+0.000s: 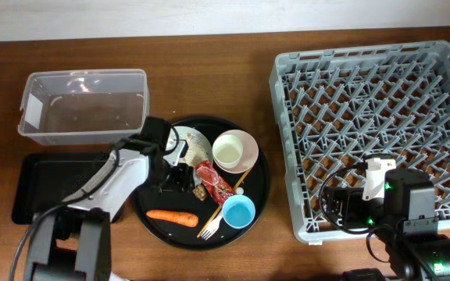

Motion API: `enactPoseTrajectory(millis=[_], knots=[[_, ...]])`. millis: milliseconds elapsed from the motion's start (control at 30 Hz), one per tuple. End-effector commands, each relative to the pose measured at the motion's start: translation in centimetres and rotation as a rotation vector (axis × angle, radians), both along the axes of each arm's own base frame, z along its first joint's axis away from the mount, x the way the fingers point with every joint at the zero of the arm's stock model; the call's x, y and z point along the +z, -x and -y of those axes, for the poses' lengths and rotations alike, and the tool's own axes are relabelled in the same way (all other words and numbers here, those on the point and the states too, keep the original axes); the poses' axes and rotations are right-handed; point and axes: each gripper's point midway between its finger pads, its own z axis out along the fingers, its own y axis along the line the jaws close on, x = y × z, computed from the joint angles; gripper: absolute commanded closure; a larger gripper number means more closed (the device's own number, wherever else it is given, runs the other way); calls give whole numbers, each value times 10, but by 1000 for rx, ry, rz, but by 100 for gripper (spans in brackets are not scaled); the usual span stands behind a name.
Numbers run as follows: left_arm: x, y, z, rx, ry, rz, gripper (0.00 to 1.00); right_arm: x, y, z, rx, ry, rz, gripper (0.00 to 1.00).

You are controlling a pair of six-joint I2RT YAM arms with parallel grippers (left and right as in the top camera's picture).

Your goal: Sort waste into correct bins and load items into the dishwasher rack

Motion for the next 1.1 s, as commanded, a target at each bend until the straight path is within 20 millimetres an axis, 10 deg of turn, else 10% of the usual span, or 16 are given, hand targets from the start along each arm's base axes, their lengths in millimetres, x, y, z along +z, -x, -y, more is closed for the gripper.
enactPoseTrajectory(millis=[0, 400, 733, 1067], knots=[[0, -8, 2, -1, -5, 19, 46, 9, -2, 0, 7, 7, 25, 1], [1, -14, 3, -1, 0, 43, 95, 8, -2, 0, 7, 7, 24, 1], [60, -32, -12, 39, -28, 103, 100, 8, -1, 0, 7, 7, 23, 1], [117, -116, -79, 228, -205, 489, 96, 8, -1, 0, 8, 7, 21, 1]])
